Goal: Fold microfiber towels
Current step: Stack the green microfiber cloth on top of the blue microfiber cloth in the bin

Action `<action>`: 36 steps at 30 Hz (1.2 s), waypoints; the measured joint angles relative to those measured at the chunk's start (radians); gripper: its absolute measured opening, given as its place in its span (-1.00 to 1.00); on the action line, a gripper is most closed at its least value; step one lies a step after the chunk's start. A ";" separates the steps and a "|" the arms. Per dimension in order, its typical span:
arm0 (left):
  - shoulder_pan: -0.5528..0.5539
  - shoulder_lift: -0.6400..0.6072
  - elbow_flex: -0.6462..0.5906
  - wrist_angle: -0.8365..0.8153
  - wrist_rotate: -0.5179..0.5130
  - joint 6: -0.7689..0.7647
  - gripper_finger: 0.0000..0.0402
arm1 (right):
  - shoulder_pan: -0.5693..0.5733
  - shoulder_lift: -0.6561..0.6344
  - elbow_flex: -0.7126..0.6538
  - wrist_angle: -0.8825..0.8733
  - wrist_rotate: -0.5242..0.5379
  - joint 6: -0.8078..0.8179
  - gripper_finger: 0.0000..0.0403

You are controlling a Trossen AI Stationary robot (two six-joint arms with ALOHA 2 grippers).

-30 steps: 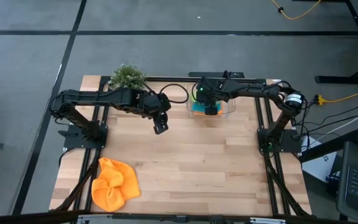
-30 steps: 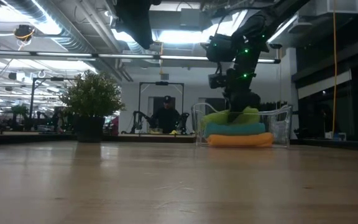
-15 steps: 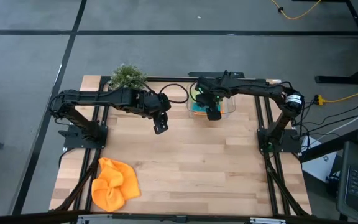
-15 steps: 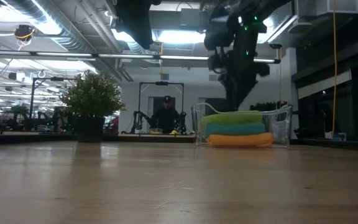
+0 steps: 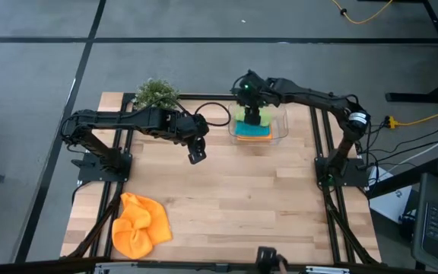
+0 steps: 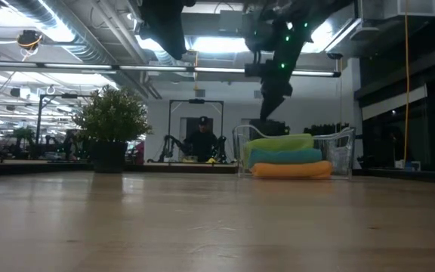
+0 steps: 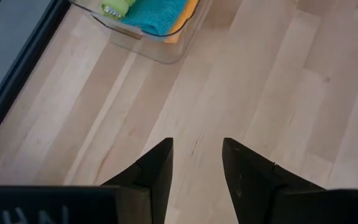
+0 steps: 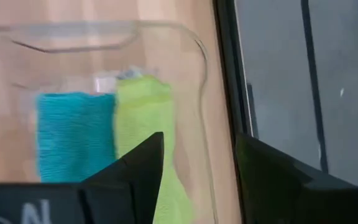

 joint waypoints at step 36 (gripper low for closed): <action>0.006 0.000 0.000 0.008 -0.082 0.001 -0.34 | 0.087 0.030 -0.290 0.028 -0.168 0.076 -0.08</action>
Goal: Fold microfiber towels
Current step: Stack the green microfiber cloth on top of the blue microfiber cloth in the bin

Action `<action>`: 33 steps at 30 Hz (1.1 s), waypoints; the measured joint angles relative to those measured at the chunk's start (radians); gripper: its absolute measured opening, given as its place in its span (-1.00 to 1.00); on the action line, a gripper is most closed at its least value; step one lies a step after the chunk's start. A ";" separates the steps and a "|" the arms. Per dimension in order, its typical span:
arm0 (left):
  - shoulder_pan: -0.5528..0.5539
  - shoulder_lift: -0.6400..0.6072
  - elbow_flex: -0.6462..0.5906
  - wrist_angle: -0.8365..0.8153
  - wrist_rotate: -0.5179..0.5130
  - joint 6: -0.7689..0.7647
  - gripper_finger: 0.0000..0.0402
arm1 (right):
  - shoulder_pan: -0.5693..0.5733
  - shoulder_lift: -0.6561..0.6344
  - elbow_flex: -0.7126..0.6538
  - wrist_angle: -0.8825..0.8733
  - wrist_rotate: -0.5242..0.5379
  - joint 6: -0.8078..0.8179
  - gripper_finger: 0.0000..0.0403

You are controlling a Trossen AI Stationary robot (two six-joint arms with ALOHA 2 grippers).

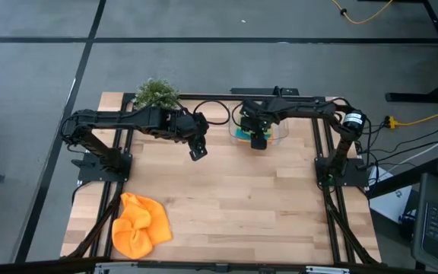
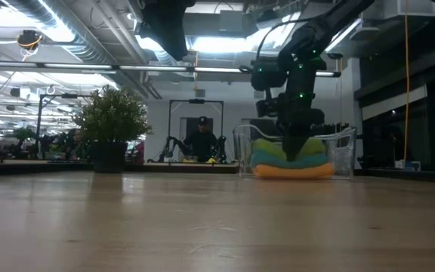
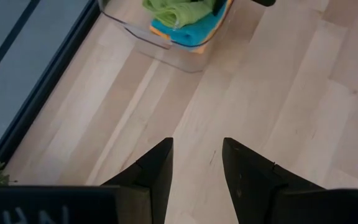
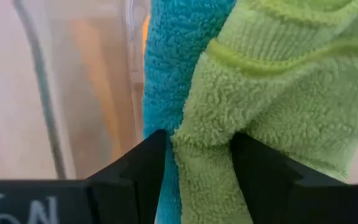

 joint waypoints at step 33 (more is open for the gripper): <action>0.000 0.000 0.000 0.022 0.000 -0.007 -0.34 | -0.067 -0.041 0.034 -0.072 -0.163 0.104 -0.08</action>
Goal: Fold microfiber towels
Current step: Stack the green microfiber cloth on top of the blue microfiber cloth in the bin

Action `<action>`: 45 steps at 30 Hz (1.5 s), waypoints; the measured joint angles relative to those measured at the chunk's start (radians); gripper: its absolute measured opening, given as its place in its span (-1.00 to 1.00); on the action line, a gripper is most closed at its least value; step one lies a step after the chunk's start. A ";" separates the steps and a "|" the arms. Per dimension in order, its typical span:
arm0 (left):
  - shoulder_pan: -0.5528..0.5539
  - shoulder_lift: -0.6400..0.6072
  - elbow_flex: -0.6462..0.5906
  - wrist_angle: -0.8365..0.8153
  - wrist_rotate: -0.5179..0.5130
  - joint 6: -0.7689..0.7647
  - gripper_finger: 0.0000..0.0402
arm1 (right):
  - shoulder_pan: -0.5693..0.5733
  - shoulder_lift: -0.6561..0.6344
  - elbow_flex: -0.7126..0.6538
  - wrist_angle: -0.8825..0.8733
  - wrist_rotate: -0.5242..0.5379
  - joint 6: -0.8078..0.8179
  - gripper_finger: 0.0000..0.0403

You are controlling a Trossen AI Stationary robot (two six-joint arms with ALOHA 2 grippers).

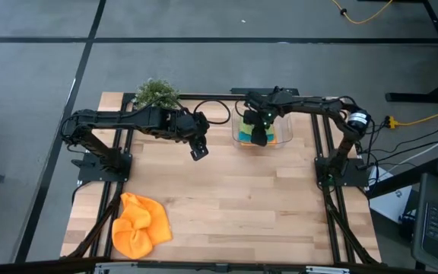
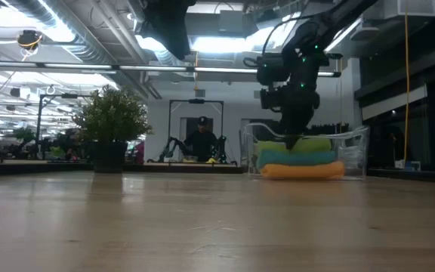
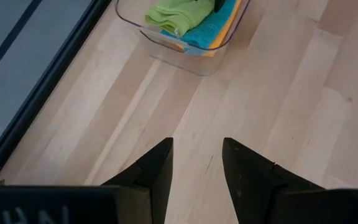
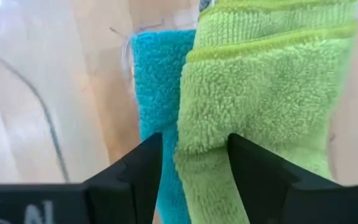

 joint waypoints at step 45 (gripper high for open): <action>0.005 0.000 0.000 0.002 -0.002 0.034 -0.34 | -0.063 -0.092 -0.177 -0.001 0.200 0.076 -0.08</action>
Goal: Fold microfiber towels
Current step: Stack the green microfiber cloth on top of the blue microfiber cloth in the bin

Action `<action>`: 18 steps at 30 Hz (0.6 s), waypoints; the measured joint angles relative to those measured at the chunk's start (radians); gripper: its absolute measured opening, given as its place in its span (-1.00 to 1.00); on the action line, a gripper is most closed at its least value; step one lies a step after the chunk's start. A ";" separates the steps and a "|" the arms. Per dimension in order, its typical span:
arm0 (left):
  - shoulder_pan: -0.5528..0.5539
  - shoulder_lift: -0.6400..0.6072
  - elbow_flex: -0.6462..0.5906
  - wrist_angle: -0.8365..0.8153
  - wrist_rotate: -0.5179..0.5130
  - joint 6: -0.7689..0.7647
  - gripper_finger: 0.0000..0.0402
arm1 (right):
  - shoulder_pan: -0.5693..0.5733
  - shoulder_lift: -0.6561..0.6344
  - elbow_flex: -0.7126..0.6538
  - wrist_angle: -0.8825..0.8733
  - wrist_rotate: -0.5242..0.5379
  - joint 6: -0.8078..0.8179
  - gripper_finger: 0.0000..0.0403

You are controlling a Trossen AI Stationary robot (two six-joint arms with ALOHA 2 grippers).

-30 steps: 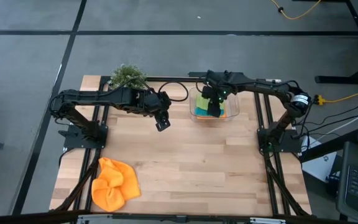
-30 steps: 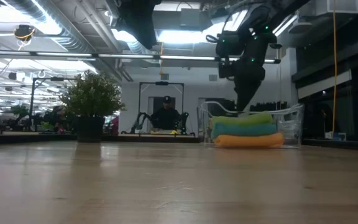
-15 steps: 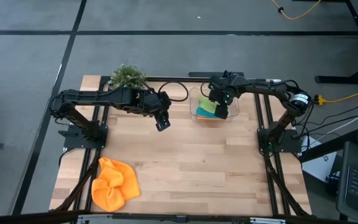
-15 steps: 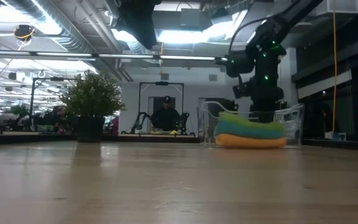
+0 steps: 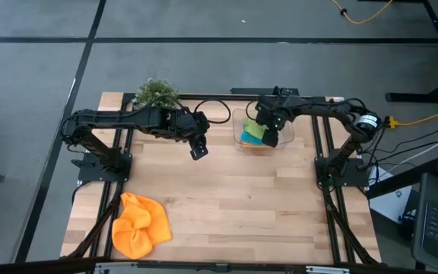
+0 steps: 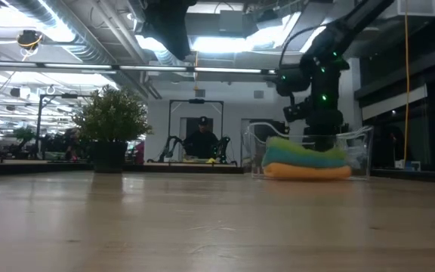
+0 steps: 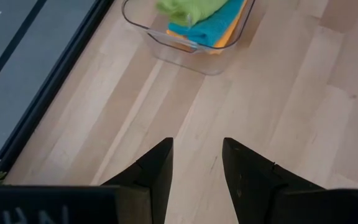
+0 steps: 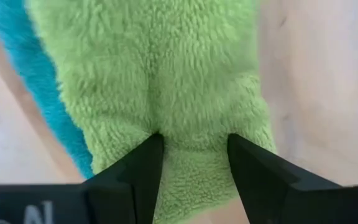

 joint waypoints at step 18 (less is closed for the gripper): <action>0.000 0.000 0.000 0.001 0.001 -0.007 -0.34 | 0.073 0.012 0.167 0.061 -0.139 0.026 -0.08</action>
